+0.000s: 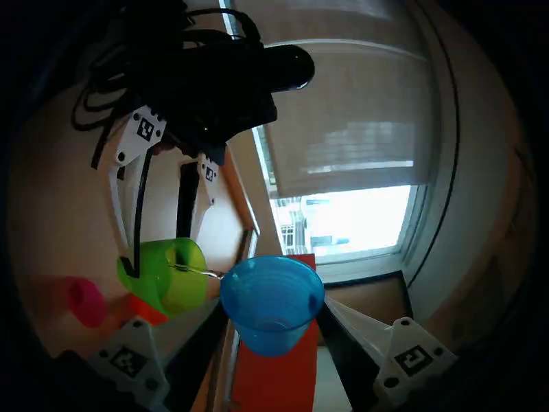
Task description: Pour water
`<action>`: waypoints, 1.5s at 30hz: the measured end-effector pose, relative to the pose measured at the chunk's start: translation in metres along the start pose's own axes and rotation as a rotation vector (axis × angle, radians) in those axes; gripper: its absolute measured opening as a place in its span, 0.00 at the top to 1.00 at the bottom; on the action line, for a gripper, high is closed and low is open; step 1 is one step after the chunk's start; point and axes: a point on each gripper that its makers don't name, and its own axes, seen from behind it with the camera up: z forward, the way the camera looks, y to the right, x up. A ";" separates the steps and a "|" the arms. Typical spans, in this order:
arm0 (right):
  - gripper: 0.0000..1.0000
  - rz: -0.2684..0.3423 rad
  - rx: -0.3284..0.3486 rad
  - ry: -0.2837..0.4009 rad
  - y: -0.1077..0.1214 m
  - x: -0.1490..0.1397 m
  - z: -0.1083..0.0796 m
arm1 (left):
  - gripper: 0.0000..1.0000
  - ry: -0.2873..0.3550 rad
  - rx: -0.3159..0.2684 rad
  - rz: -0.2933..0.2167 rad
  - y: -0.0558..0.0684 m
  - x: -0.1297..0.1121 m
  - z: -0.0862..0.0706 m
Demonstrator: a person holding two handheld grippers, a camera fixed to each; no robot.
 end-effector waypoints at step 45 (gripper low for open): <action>0.12 -0.129 -0.021 -0.001 -0.001 0.020 -0.006 | 0.20 0.007 0.004 -0.003 -0.002 0.001 -0.003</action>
